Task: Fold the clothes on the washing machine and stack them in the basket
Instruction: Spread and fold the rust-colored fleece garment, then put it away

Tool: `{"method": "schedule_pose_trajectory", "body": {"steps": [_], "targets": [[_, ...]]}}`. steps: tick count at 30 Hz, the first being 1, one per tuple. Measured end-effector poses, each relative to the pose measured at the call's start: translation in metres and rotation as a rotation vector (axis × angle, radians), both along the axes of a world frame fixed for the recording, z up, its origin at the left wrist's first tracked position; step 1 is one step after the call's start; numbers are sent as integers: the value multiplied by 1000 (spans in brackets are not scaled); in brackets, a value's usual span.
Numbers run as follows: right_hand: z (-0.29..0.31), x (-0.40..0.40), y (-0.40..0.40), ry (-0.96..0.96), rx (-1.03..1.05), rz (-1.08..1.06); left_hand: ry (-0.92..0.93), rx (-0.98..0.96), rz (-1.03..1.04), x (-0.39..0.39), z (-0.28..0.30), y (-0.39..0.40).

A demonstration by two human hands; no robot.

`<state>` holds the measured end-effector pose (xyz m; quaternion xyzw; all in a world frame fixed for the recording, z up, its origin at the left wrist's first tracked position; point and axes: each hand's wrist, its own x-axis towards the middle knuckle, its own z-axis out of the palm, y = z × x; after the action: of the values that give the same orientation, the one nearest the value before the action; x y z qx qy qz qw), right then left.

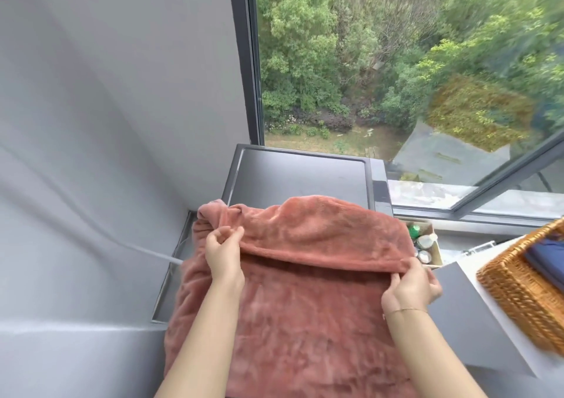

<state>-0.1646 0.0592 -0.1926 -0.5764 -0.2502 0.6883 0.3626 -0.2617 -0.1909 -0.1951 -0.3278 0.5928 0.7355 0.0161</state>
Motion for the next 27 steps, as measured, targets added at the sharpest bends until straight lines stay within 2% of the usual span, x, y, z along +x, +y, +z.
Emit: {"method": "schedule_pose_trajectory", "body": {"steps": [2,4,6,7,8,9,11,14,17,19,21,22,24,27], "targets": [[-11,5,5,3,-87,129,-83,136,188,-14,2,6],[-17,2,4,184,-345,285,-143,353,413,-30,7,8],[-4,-6,2,293,-505,372,-160,455,502,-45,15,5],[9,-4,-1,188,-395,475,-108,403,400,-48,20,0],[14,-7,2,144,-329,459,-71,563,394,-57,18,-5],[17,-16,8,140,-446,381,-85,588,359,-65,6,-8],[24,-25,17,141,-582,430,-86,588,213,-59,20,-13],[40,-17,23,252,-506,524,-31,618,93,-43,41,-22],[48,-1,23,275,-289,521,189,763,100,-16,55,-32],[41,22,19,108,-38,418,298,886,145,6,52,-43],[28,53,11,-145,121,315,420,887,138,38,42,-53],[19,66,8,-201,124,286,426,884,125,50,30,-57],[0,91,2,-231,61,257,269,779,180,78,16,-59],[-17,113,0,-106,-68,241,161,684,224,104,13,-57]]}}
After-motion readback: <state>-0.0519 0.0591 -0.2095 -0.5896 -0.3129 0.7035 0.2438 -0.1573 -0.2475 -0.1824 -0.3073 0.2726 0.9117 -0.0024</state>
